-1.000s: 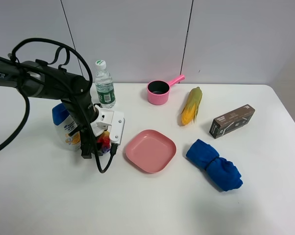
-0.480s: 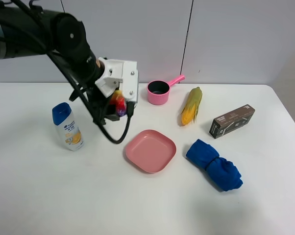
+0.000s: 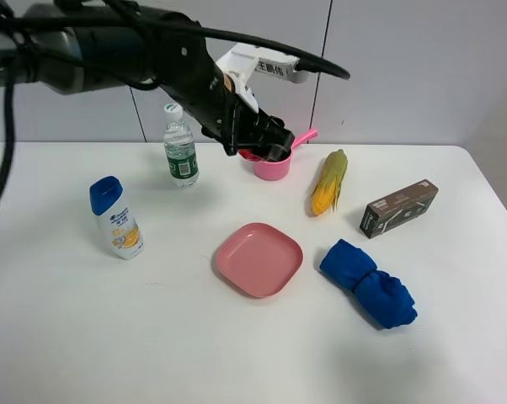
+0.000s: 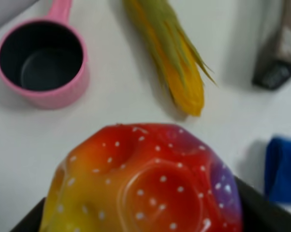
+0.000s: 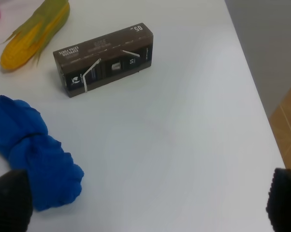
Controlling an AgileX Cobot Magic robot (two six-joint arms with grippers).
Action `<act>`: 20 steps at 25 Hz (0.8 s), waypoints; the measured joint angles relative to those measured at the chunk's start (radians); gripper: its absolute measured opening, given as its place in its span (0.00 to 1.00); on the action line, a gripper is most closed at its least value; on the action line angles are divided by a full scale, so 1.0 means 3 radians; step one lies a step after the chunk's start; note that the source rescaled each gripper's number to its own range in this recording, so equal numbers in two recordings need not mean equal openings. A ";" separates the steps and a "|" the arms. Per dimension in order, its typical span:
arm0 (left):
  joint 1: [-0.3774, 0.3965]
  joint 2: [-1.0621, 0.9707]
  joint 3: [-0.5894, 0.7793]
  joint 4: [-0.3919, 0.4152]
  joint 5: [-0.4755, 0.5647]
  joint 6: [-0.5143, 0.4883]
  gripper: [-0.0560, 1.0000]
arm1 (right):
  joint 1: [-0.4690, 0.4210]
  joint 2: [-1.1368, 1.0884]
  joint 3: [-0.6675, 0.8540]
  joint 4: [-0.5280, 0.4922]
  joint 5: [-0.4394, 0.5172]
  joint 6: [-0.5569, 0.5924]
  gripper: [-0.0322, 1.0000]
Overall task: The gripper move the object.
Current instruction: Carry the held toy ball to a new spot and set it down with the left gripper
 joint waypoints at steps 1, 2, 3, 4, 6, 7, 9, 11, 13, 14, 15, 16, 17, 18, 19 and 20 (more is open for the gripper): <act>0.0000 0.0070 0.0000 0.0032 -0.0100 -0.0271 0.10 | 0.0000 0.0000 0.0000 0.0000 0.0000 0.0000 1.00; 0.0000 0.0127 0.0000 0.0076 -0.0224 -0.0484 0.10 | 0.0000 0.0000 0.0000 0.0000 0.0000 0.0000 1.00; 0.0000 0.0197 0.0000 0.0110 -0.0341 -0.0603 0.10 | 0.0000 0.0000 0.0000 0.0000 0.0000 0.0000 1.00; 0.0000 0.0267 0.0000 0.0153 -0.0490 -0.0686 0.10 | 0.0000 0.0000 0.0000 0.0000 0.0000 0.0000 1.00; 0.0000 0.0400 0.0000 0.0213 -0.0760 -0.0725 0.10 | 0.0000 0.0000 0.0000 0.0000 0.0000 0.0000 1.00; 0.0000 0.0473 0.0000 0.0219 -0.0886 -0.0717 0.10 | 0.0000 0.0000 0.0000 0.0000 0.0000 0.0000 1.00; 0.0000 0.0608 0.0000 0.0231 -0.1048 -0.0670 0.10 | 0.0000 0.0000 0.0000 0.0000 0.0000 0.0000 1.00; 0.0000 0.0747 0.0000 0.0237 -0.1152 -0.0601 0.10 | 0.0000 0.0000 0.0000 0.0000 0.0000 0.0000 1.00; 0.0000 0.0855 0.0000 0.0237 -0.1222 -0.0502 0.10 | 0.0000 0.0000 0.0000 0.0000 0.0000 0.0000 1.00; 0.0000 0.0902 0.0000 0.0237 -0.1263 -0.0425 0.10 | 0.0000 0.0000 0.0000 0.0000 0.0000 0.0000 1.00; 0.0000 0.0941 0.0000 0.0237 -0.1303 -0.0337 0.10 | 0.0000 0.0000 0.0000 0.0000 0.0000 0.0000 1.00; 0.0000 0.0971 0.0000 0.0237 -0.1339 -0.0240 0.10 | 0.0000 0.0000 0.0000 0.0000 0.0000 0.0000 1.00; 0.0000 0.1000 0.0000 0.0237 -0.1364 -0.0161 0.10 | 0.0000 0.0000 0.0000 0.0000 0.0000 0.0000 1.00; 0.0000 0.1027 0.0000 0.0237 -0.1397 -0.0065 0.10 | 0.0000 0.0000 0.0000 0.0000 0.0000 0.0000 1.00; 0.0000 0.1050 0.0000 0.0237 -0.1423 0.0024 0.10 | 0.0000 0.0000 0.0000 0.0000 0.0000 0.0000 1.00; 0.0000 0.1068 0.0000 0.0237 -0.1435 0.0087 0.10 | 0.0000 0.0000 0.0000 0.0000 0.0000 0.0000 1.00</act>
